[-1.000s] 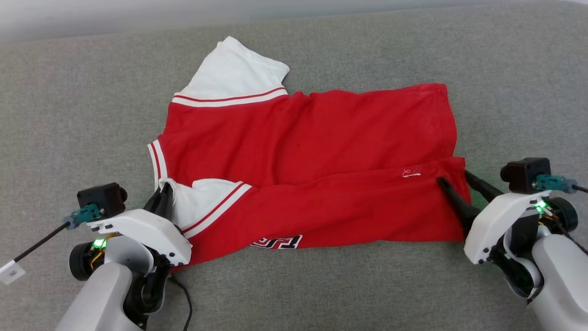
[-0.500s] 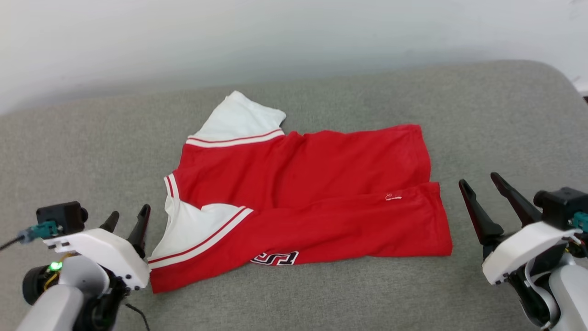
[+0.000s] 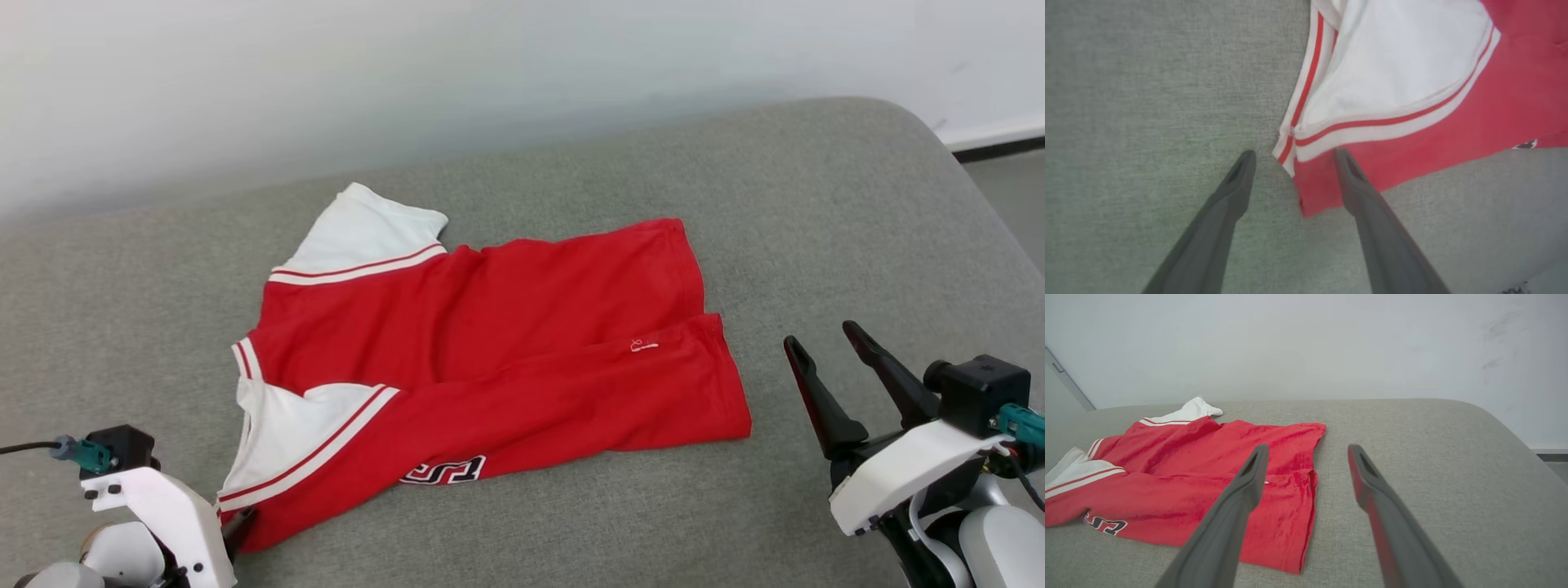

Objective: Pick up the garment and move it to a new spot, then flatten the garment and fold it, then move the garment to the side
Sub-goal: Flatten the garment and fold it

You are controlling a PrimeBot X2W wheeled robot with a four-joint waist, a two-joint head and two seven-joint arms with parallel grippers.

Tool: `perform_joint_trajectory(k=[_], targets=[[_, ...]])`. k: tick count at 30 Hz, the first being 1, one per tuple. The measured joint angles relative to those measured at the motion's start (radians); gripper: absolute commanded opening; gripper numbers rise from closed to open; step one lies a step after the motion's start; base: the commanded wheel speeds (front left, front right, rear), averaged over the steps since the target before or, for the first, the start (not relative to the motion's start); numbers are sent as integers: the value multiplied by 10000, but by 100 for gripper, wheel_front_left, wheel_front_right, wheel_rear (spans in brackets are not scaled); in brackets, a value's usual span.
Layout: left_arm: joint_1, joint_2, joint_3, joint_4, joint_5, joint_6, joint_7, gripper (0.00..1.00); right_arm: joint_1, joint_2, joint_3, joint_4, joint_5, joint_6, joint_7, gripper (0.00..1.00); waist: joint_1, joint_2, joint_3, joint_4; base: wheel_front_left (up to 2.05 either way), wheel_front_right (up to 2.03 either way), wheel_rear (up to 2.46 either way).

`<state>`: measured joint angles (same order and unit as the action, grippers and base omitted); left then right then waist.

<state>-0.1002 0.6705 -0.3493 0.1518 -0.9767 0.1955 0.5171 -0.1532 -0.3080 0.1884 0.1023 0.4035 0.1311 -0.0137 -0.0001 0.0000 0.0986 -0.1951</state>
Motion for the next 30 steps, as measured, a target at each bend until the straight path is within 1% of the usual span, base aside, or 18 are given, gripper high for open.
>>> perform_joint_trajectory(k=[1, 4, 5, 7, 8, 9, 11, 14, 17, 19, 23, 26, 30], targets=[[-3, -31, -4, 121, -48, 75, 90, 100, 13, 46, -31, -56, -2, 0, 79, 100, 0, 0, 75, -48, 0, 0, 0], [-168, -94, -17, 378, -186, 90, 355, 100, 127, 192, -96, -144, 12, 0, 299, 100, 0, 0, 293, -194, 0, 0, 0], [-245, -165, 27, 481, -253, 107, 353, 94, 128, 213, -79, -186, 15, 0, 339, 100, 0, 0, 362, -252, 0, 0, 0], [-366, -222, 46, 671, -368, 65, 391, 24, 120, 215, -98, -280, 35, 0, 447, 100, 0, 0, 485, -369, 0, 0, 0], [-412, -244, 63, 740, -451, 35, 422, 0, 117, 207, -111, -286, 58, 0, 531, 100, -1, 0, 538, -424, 0, 0, 0], [-556, -314, 23, 888, -585, -107, 608, 0, 110, 102, -309, -295, 267, 0, 803, 100, 0, 0, 660, -536, 0, 0, 0], [-606, -410, 10, 928, -587, -117, 602, 0, 88, -36, -491, -299, 439, 0, 1080, 100, -1, 0, 684, -534, 0, 0, 0], [-639, -497, 12, 965, -522, -194, 305, 0, 35, -215, -794, -238, 796, 0, 1814, 100, 0, 0, 680, -420, 0, 0, 0], [-684, -579, 44, 869, -378, -207, -113, 0, -193, -449, -748, -12, 1181, 0, 3185, 100, 0, 0, 667, -269, 0, 0, 0], [-730, -665, 81, 642, -267, -121, -336, 0, -395, -619, -546, 257, 1467, 0, 4263, 100, 0, 0, 675, -146, 0, 0, 0], [-743, -784, 142, -21, -130, 71, -640, 0, -989, -782, -79, 742, 1908, -2, 5611, 100, 1, 0, 762, 153, 0, 0, 0], [-736, -752, 190, -525, -4, 104, -825, 0, -1453, -763, 192, 1379, 2165, -2, 6238, 100, 1, 0, 926, 380, 0, 0, 0], [-801, -773, 79, -1143, 228, 249, -938, 0, -2175, -570, 474, 2460, 2410, -2, 6504, 100, 2, 0, 1240, 666, 0, 0, 0]])
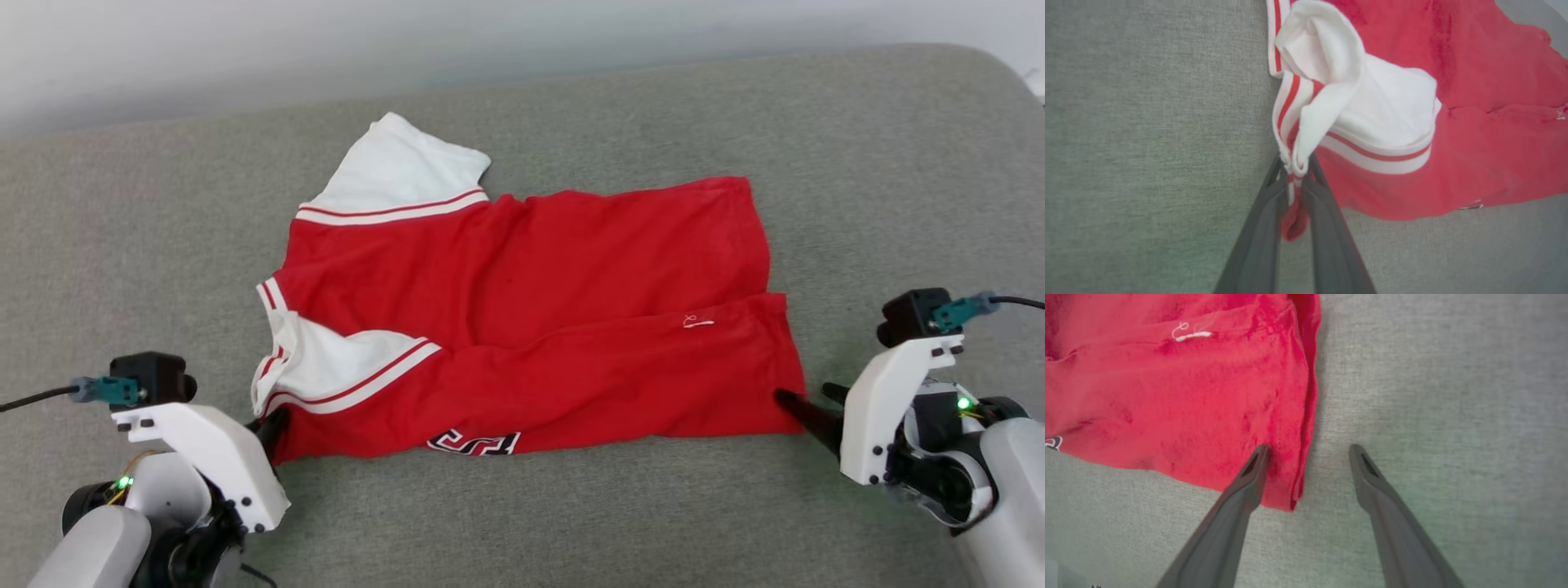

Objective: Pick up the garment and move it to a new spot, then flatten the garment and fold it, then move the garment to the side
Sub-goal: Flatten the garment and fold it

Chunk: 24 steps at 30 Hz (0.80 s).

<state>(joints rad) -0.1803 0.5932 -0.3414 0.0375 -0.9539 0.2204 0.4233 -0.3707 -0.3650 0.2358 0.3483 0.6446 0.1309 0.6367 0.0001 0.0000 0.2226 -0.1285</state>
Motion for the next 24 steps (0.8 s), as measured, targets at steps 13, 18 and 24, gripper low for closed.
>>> perform_joint_trajectory(k=[13, 18, 24], targets=[[85, -228, -48, -594, 84, 435, -144, 0, -1072, -4, 1012, 1419, 1057, -2, 481, 0, 0, 0, 217, 413, 0, 0, 0], [174, -245, -48, -773, 23, 387, -174, 0, -1074, -251, 1227, 1089, 1168, 0, 261, 0, 0, 0, -166, 362, 0, 0, 0], [574, -138, 77, -1145, -8, 472, -347, 0, -846, -627, 1244, 236, 1124, 0, 138, 0, 0, 0, -859, 305, 0, 0, 0]])
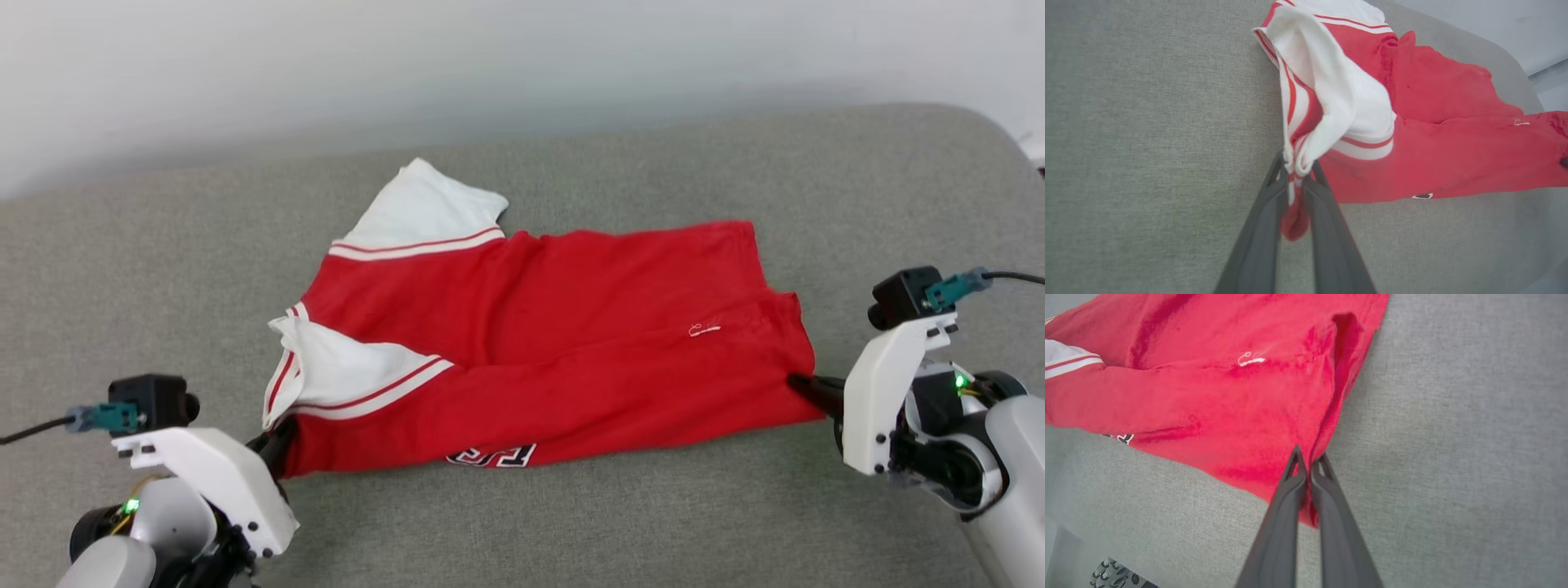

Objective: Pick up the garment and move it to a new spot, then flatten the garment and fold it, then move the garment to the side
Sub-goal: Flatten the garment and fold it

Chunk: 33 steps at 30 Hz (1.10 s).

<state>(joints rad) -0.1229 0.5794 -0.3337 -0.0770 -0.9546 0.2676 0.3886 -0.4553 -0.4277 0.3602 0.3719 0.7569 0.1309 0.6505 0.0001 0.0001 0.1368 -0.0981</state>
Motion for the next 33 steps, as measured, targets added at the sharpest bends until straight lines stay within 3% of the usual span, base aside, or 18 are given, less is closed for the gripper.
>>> perform_joint_trajectory(k=[13, 16, 17, 18, 19, 20, 21, 26, 33], targets=[[2687, 291, 543, -928, -646, 736, -96, 0, 2691, 35, -1053, -1724, -493, 0, 752, 0, -1, 0, -1429, -80, 0, 0, 0], [3140, 240, 581, -861, -834, 723, -151, 0, 3257, 236, -1375, -1858, -704, 0, 771, 0, -3, 0, -1379, -32, 0, 0, 0], [3147, 203, 552, -790, -828, 656, -207, 0, 3392, 314, -1429, -1866, -817, 0, 654, 9, -3, 0, -1331, -8, 0, 0, 0], [3116, 121, 522, -711, -826, 581, -268, 0, 3499, 435, -1536, -1852, -878, 0, 506, 91, -3, 0, -1276, 18, 0, 0, 0], [3015, 2, 456, -587, -861, 506, -284, 31, 3585, 516, -1570, -1827, -941, 0, 368, 100, -3, 0, -1224, 52, 0, 0, 0], [2894, -111, 374, -447, -872, 407, -282, 73, 3635, 560, -1565, -1816, -1045, 0, 215, 100, -3, 0, -1169, 84, 0, 0, 0], [2731, -207, 268, -307, -851, 351, -286, 100, 3653, 596, -1576, -1822, -1104, 0, -8, 100, -3, 0, -1107, 111, 0, 0, 0], [1961, -420, 111, 163, -585, 63, -554, 100, 3650, 811, -1737, -2117, -1532, 0, -1726, 100, -1, 0, -954, 44, 0, 0, 0], [573, -293, 257, 236, 385, -17, -1448, 100, 3567, 1083, -2232, -2765, -2652, 0, -4334, 100, -1, 0, -819, -272, 0, 0, 0]])
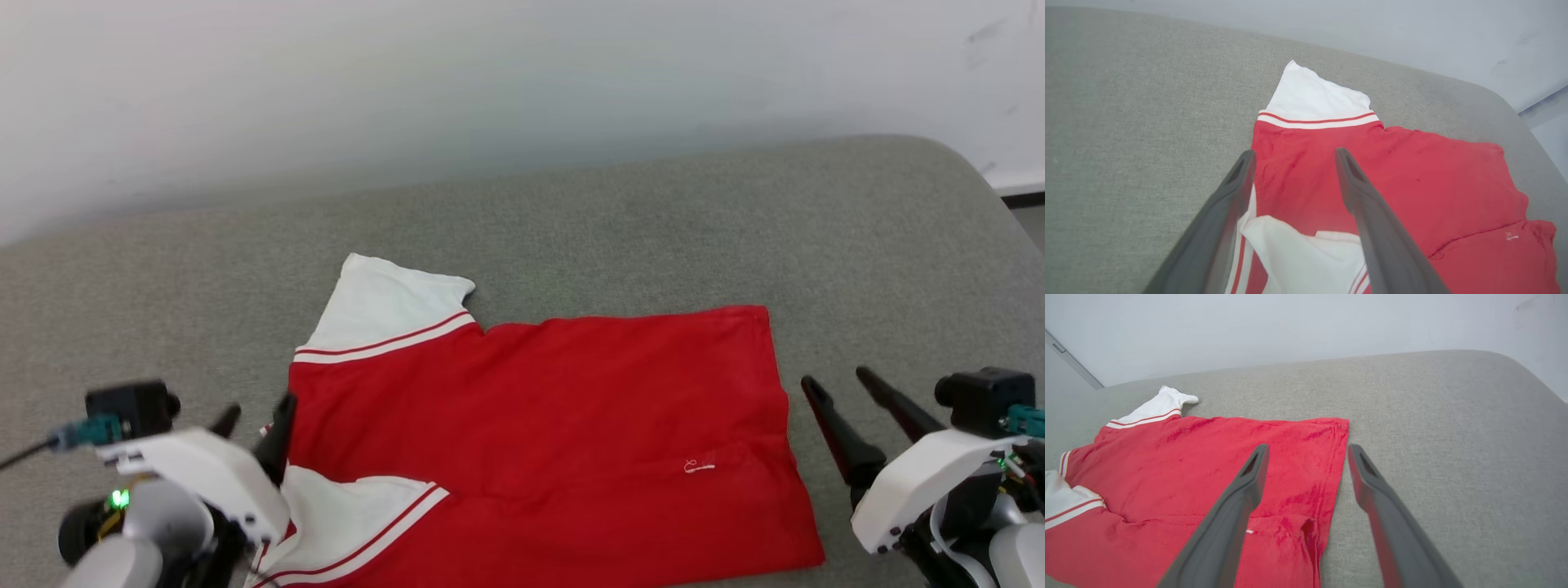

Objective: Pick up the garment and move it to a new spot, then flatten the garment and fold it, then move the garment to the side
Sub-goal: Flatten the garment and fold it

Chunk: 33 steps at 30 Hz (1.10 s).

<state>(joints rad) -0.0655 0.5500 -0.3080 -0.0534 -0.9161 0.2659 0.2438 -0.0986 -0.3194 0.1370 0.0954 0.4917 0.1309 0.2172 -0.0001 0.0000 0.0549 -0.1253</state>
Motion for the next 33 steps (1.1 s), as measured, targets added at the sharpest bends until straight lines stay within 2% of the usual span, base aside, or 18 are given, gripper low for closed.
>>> perform_joint_trajectory(k=[7, 12, 16, 19, 23, 32, 33], targets=[[-2367, 12, -69, 483, 932, 88, -270, 100, -572, 326, -245, -679, -723, 0, -1124, 100, 0, 0, 810, -315, 0, 0, 0], [-4315, 334, -71, 1091, 1298, -33, 219, 100, -1091, 472, -470, -1122, -782, 0, -1567, 100, 2, 0, 1803, -638, 0, 0, 0], [-5676, 675, -121, 1804, 1384, -201, 1022, 100, -1447, 648, -548, -1252, -775, 0, -1845, 100, 3, 0, 2605, -992, 0, 0, 0], [-6438, 920, -309, 2380, 1189, -420, 2144, 100, -1628, 773, -504, -1223, -658, 0, -2004, 100, 3, 0, 3078, -1360, 0, 0, 0], [-7311, 1501, -428, 2989, 947, -476, 3827, 100, -1769, 878, -274, -1020, -508, 0, -2146, 100, 3, 0, 3563, -1913, 0, 0, 0], [-7930, 3024, -991, 3419, 715, -75, 7772, 100, -1898, 976, 148, -445, 19, 0, -2531, 100, 2, 0, 4529, -2817, 0, 0, 0], [-7980, 3103, -982, 3375, 604, 15, 8063, 75, -1918, 976, 171, -376, 58, 0, -2556, 100, 2, 0, 4611, -2886, 0, 0, 0]])
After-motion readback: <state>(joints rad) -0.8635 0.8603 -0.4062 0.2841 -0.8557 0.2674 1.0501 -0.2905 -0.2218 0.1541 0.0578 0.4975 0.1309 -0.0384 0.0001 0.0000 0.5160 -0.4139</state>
